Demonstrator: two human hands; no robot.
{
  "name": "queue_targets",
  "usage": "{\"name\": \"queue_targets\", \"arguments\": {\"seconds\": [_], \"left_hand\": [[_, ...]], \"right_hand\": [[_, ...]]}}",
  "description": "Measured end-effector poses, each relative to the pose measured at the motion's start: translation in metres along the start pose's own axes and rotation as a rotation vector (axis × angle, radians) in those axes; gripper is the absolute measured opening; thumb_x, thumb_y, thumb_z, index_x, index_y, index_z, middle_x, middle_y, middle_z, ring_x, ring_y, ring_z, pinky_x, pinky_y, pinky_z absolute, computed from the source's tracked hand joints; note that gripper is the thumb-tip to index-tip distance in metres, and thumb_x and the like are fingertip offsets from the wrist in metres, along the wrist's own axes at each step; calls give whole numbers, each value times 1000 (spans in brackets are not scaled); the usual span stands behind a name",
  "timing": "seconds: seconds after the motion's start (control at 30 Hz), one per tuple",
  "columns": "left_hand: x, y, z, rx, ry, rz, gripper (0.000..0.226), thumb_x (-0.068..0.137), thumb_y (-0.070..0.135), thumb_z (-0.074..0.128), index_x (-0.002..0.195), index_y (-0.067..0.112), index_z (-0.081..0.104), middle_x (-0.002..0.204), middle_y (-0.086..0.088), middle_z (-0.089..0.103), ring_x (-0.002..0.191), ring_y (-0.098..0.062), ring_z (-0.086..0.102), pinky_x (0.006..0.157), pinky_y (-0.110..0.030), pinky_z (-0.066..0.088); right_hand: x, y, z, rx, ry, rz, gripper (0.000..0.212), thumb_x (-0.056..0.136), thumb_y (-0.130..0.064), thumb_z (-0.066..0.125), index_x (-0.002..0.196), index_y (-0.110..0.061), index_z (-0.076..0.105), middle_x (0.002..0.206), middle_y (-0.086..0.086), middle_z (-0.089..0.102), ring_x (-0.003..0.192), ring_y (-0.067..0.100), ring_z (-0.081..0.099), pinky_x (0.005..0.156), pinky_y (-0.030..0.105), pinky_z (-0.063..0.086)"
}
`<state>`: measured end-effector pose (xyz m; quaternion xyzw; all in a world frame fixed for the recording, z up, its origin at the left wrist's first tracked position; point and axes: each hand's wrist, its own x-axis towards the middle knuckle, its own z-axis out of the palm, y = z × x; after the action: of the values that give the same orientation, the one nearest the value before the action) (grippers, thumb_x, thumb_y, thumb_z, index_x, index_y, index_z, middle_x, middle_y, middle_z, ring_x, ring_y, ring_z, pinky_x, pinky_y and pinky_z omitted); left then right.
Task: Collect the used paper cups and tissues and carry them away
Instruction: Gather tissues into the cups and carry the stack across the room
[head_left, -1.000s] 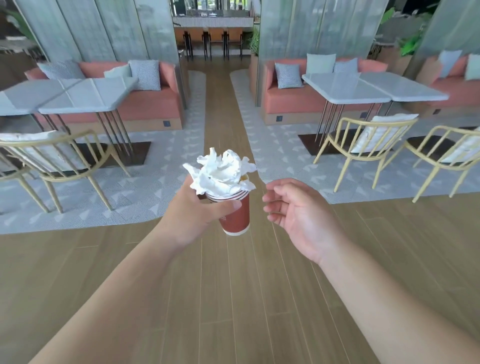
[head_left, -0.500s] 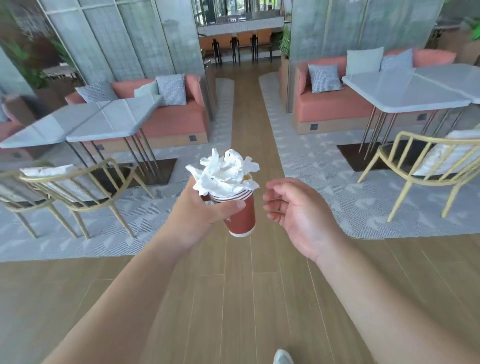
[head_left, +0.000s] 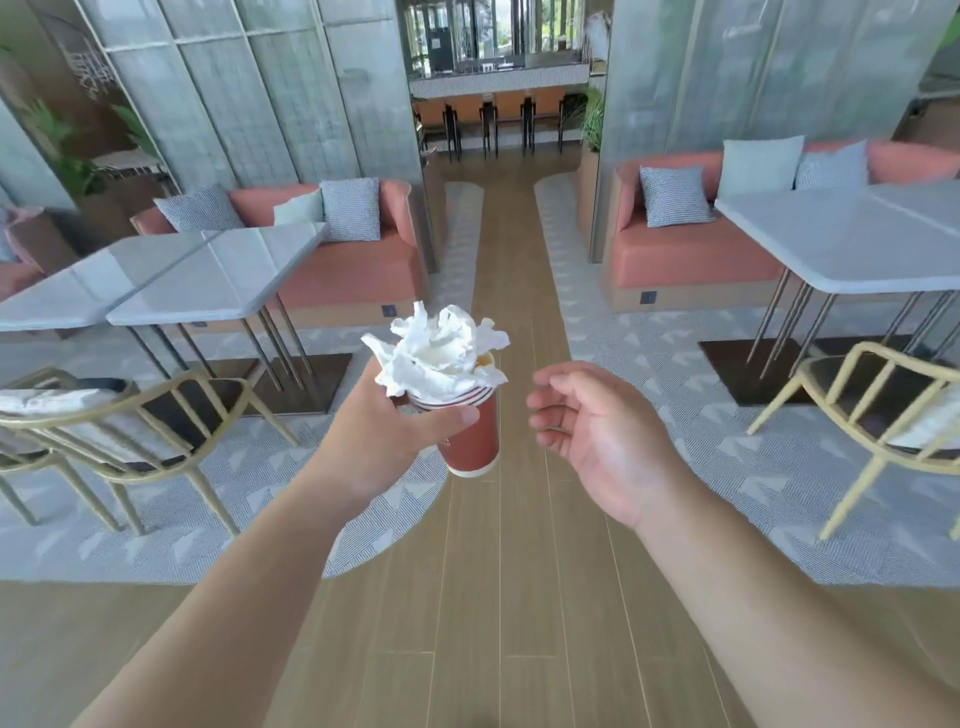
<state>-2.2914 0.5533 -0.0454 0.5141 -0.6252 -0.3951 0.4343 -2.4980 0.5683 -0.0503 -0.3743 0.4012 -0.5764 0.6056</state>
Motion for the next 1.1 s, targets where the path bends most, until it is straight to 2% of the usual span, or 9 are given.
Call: {"name": "queue_targets", "arguments": {"seconds": [0.17, 0.3, 0.37, 0.5, 0.67, 0.8, 0.97, 1.03, 1.1], "left_hand": [[96, -33, -7, -31, -58, 14, 65, 65, 30, 87, 126, 28, 63, 112, 16, 76, 103, -4, 71, 74, -11, 52], [199, -57, -16, -64, -70, 47, 64, 65, 30, 87, 124, 30, 64, 113, 16, 76, 105, -3, 71, 78, -16, 54], [253, -66, -23, -79, -89, 55, 67, 65, 30, 88, 128, 26, 64, 115, 13, 76, 109, -9, 70, 86, -22, 54], [351, -76, -40, -112, -99, 69, 67, 66, 30, 88, 128, 25, 63, 113, 10, 77, 105, -15, 72, 77, -20, 56], [444, -91, -58, -123, -103, 88, 70, 65, 31, 89, 130, 23, 62, 117, 8, 76, 112, -15, 71, 95, -37, 56], [504, -108, -68, -115, -96, 80, 76, 59, 39, 89, 128, 20, 64, 116, 5, 77, 110, -19, 72, 83, -27, 58], [588, -132, -60, -81, -96, 62, 60, 67, 28, 87, 124, 25, 67, 114, 8, 77, 107, -13, 72, 88, -27, 57], [625, -142, -52, -59, -122, 69, 63, 67, 29, 88, 125, 23, 66, 115, 9, 77, 108, -10, 72, 84, -20, 55], [665, -151, -46, -33, -112, 54, 74, 61, 39, 90, 129, 23, 63, 117, 10, 76, 110, -9, 71, 84, -16, 54]], "right_hand": [[97, 8, 2, -30, 9, -4, 23, 93, -7, 47, 85, -13, 68, 70, 2, 67, 60, 13, 60, 58, 25, 47], [190, 11, 8, -72, 60, -17, 24, 92, -5, 48, 84, -13, 68, 70, 2, 67, 60, 14, 60, 58, 26, 47], [238, 7, 13, -99, 89, -22, 24, 92, -4, 47, 84, -12, 68, 70, 2, 67, 60, 14, 60, 58, 25, 47], [330, -8, 32, -168, 104, -46, 24, 92, -2, 47, 85, -11, 68, 69, 1, 67, 59, 13, 59, 56, 23, 48], [422, -15, 52, -145, 100, -74, 23, 92, -3, 46, 85, -11, 67, 68, 1, 66, 59, 13, 59, 57, 24, 47], [489, -14, 58, -104, 103, -54, 23, 93, -7, 47, 83, -13, 66, 68, 0, 66, 60, 14, 58, 60, 26, 46], [578, -10, 53, -41, 82, -21, 21, 94, -16, 50, 82, -14, 67, 68, 0, 66, 58, 13, 58, 58, 25, 46], [619, -8, 44, -29, 71, -18, 20, 94, -17, 49, 84, -13, 66, 67, 0, 66, 59, 13, 58, 59, 25, 46], [664, -8, 32, 3, 72, -12, 19, 95, -17, 49, 87, -12, 66, 67, 0, 66, 59, 12, 58, 59, 25, 46]]}}
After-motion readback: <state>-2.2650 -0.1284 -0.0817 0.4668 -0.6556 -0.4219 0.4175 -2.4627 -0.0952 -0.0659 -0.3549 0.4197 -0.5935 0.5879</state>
